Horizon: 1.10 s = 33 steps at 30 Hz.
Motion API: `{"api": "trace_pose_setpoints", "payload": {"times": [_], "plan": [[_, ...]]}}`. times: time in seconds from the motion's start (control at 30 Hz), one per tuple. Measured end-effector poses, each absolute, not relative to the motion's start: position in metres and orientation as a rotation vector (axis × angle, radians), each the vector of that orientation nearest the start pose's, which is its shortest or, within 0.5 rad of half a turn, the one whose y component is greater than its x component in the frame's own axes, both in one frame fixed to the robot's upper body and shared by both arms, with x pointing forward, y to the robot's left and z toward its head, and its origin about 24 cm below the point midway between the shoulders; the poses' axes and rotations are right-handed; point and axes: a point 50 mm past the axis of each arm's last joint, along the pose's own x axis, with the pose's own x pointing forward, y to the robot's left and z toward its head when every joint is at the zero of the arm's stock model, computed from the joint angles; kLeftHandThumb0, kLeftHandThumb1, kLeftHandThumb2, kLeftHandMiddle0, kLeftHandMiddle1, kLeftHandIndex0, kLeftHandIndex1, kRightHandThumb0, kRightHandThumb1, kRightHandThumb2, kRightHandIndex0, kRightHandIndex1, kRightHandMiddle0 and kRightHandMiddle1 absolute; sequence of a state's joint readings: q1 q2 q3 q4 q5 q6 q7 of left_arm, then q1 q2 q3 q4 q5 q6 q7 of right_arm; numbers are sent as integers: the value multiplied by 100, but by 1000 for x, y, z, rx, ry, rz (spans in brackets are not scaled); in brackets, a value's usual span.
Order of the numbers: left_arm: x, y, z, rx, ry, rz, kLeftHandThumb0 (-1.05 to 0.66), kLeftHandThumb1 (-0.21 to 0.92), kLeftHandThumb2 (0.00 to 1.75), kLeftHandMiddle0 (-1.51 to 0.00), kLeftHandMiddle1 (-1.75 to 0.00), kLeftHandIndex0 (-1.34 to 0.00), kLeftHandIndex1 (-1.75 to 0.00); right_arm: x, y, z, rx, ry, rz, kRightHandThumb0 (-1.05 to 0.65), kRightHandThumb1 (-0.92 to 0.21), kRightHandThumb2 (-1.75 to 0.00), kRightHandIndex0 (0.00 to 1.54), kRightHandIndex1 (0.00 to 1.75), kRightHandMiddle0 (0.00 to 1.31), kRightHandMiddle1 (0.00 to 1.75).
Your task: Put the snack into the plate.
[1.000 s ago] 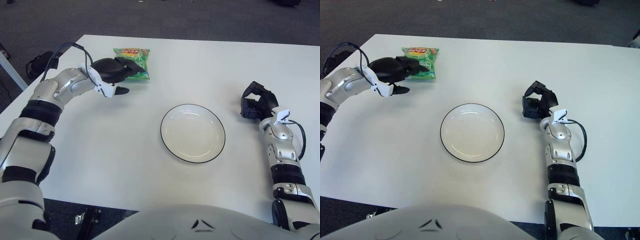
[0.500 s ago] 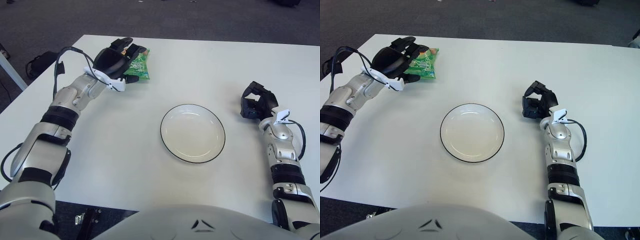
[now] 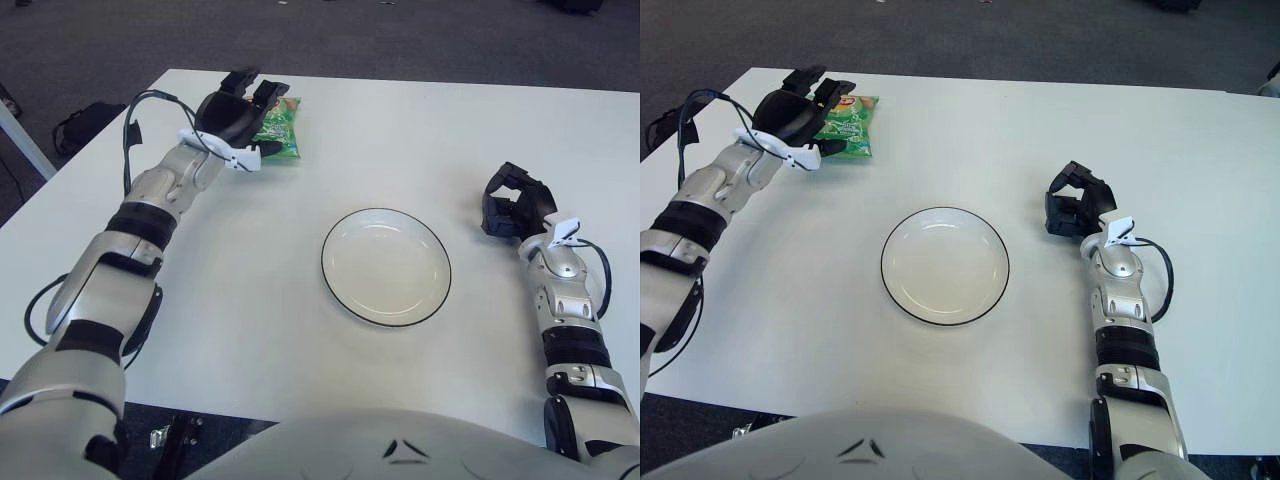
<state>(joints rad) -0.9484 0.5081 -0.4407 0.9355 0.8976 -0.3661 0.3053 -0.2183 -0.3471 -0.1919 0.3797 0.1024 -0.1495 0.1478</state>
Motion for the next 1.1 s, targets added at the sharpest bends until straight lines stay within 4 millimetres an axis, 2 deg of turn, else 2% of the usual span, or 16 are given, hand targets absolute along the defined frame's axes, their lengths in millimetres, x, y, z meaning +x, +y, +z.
{"api": "trace_pose_setpoints", "payload": {"times": [0.2,0.43,0.73,1.1], "plan": [[408,156,156,1602,-422,-166,-99,92,110,-1,-14,0,-46,289,-258,55,-200,-23,-59,-48,-32,-131,134,175,61,175],[415,145,156,1650,-342,-172,-102,92,113,-3,-15,0,-48,289,-258,55,-199,-28,-53,-48,-33,-130,134,175,61,175],[417,148,141,1682,-182,-185,-101,92,122,-7,-17,0,-46,287,-258,54,-200,-31,-58,-48,-33,-130,133,175,60,175],[415,152,126,1593,-11,-238,-102,92,132,-14,-20,0,-50,287,-258,55,-200,-31,-60,-48,-33,-130,133,175,60,175]]}}
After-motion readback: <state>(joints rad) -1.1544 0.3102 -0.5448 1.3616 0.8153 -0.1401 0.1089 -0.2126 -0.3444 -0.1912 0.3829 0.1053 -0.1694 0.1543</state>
